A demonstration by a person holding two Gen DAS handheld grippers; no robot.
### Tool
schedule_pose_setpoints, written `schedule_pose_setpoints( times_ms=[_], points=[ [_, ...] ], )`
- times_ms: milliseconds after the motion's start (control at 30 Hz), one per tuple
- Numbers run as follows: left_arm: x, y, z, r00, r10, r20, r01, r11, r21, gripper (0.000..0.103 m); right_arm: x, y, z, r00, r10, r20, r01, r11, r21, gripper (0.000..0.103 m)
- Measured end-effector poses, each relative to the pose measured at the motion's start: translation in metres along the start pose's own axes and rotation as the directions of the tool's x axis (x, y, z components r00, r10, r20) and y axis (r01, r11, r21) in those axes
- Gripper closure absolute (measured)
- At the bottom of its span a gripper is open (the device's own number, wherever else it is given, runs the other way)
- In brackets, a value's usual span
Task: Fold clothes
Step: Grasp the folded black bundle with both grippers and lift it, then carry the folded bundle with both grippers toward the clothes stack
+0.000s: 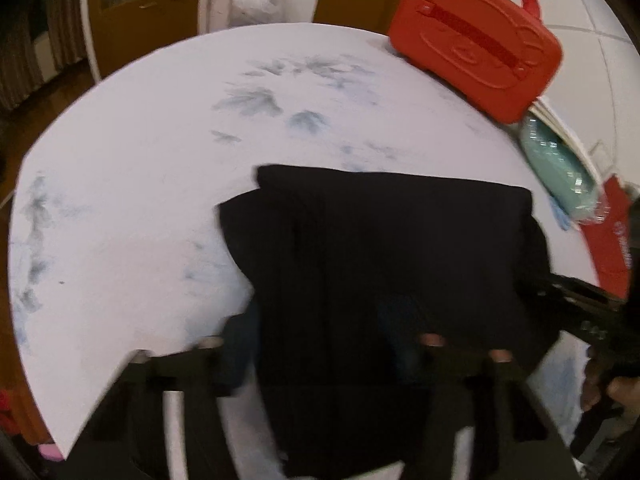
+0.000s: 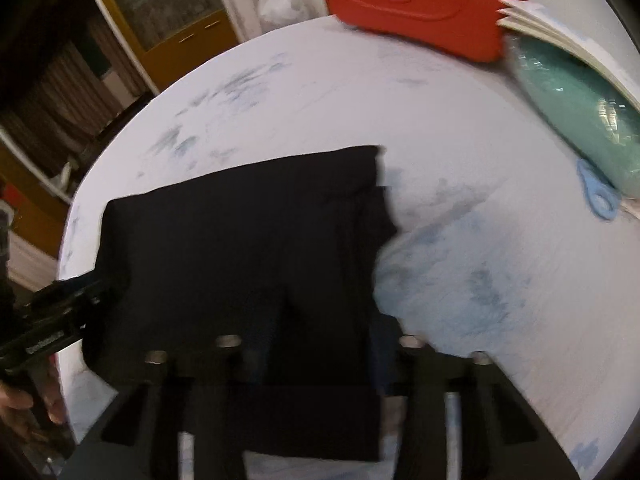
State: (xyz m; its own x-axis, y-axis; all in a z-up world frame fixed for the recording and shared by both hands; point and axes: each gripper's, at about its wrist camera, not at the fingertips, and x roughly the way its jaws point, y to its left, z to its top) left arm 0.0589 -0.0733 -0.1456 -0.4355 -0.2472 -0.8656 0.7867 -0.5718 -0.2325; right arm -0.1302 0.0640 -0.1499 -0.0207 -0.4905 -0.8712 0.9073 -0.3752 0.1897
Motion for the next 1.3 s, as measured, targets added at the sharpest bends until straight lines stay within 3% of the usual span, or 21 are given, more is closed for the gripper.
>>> schedule_pose_setpoints(
  times_ms=[300, 433, 533, 633, 867, 1000, 1133, 1300],
  points=[
    [0.002, -0.002, -0.001, 1.0, -0.004, 0.018, 0.004, 1.0, 0.026, 0.06, 0.003, -0.01, 0.002, 0.999, 0.051, 0.003, -0.051, 0.997, 0.061, 0.069],
    [0.002, -0.002, -0.002, 1.0, -0.015, 0.026, 0.015, 1.0, 0.021, 0.06, 0.002, 0.0, 0.0, 1.0, 0.0, 0.012, 0.0, 0.999, 0.032, 0.069],
    [0.0, -0.001, -0.002, 0.999, -0.041, 0.013, 0.04, 0.999, 0.015, 0.077, -0.001, 0.009, -0.001, 0.999, -0.034, 0.013, 0.034, 0.999, 0.021, 0.082],
    [0.004, 0.001, -0.002, 0.997, -0.068, 0.04, 0.067, 0.997, 0.024, 0.076, 0.0, 0.01, -0.003, 0.999, -0.042, 0.02, 0.042, 0.999, 0.009, 0.082],
    [0.008, 0.006, 0.003, 0.994, -0.109, 0.03, 0.109, 0.994, 0.011, 0.072, 0.001, -0.01, -0.002, 0.999, 0.039, 0.022, -0.041, 0.993, 0.112, 0.08],
    [0.007, 0.004, 0.002, 0.993, -0.105, 0.051, 0.104, 0.994, 0.037, 0.075, 0.001, -0.001, -0.002, 0.999, -0.011, 0.036, 0.008, 0.997, 0.08, 0.079],
    [0.001, 0.006, 0.0, 0.992, -0.112, 0.053, 0.109, 0.993, 0.042, 0.087, -0.007, 0.025, -0.006, 0.989, -0.135, 0.051, 0.136, 0.991, -0.006, 0.088],
    [-0.032, -0.008, -0.005, 0.991, -0.101, 0.091, 0.089, 0.988, 0.126, 0.089, -0.046, 0.031, -0.02, 0.98, -0.147, 0.131, 0.145, 0.989, 0.026, 0.089]
  ],
)
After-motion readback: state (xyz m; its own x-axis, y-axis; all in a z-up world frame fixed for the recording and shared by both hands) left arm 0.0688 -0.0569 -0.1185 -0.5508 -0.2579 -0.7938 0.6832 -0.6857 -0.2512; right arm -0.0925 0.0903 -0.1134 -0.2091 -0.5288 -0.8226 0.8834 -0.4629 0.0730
